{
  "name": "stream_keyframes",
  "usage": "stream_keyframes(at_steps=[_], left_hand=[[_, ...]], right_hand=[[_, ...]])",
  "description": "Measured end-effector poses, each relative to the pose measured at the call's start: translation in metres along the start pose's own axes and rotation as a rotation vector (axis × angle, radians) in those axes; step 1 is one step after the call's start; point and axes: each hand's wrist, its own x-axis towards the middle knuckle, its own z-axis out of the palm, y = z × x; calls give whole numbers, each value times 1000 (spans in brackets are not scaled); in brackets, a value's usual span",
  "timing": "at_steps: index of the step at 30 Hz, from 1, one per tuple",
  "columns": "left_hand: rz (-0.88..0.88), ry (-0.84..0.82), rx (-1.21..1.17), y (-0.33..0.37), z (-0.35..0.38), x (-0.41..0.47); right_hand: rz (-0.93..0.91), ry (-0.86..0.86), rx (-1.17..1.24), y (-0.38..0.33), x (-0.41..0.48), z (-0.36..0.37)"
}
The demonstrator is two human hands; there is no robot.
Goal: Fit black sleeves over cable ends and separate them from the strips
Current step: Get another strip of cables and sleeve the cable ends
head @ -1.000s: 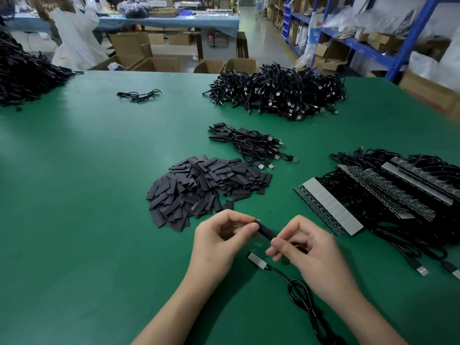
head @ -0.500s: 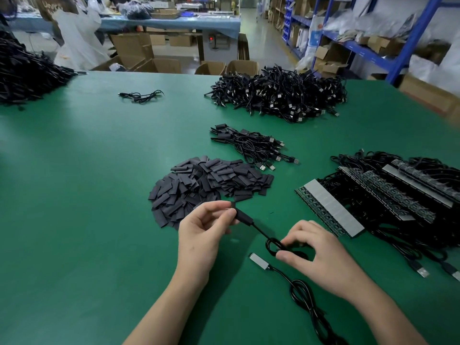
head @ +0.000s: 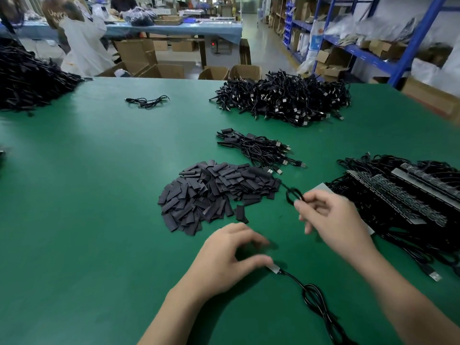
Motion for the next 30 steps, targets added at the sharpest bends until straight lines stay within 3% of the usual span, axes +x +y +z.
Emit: stream_keyframes(at_steps=[4, 7, 10, 14, 20, 23, 27, 30], left_hand=[[120, -174, 115, 1, 1, -1], [126, -164, 112, 1, 2, -1], [107, -136, 73, 0, 2, -1], [84, -75, 26, -1, 2, -1], [7, 133, -78, 2, 7, 4], [4, 190, -86, 1, 7, 4], [33, 138, -73, 2, 7, 1], [-84, 314, -136, -1, 5, 3]], right_hand=[[-67, 44, -115, -27, 86, 12], [14, 9, -122, -48, 153, 21], [47, -41, -292, -53, 176, 34], [-114, -91, -236, -40, 123, 51], [13, -405, 1, 1, 5, 44], [25, -406, 101, 15, -25, 37], [-2, -334, 53, 21, -38, 40], [19, -247, 118, 19, -39, 39]])
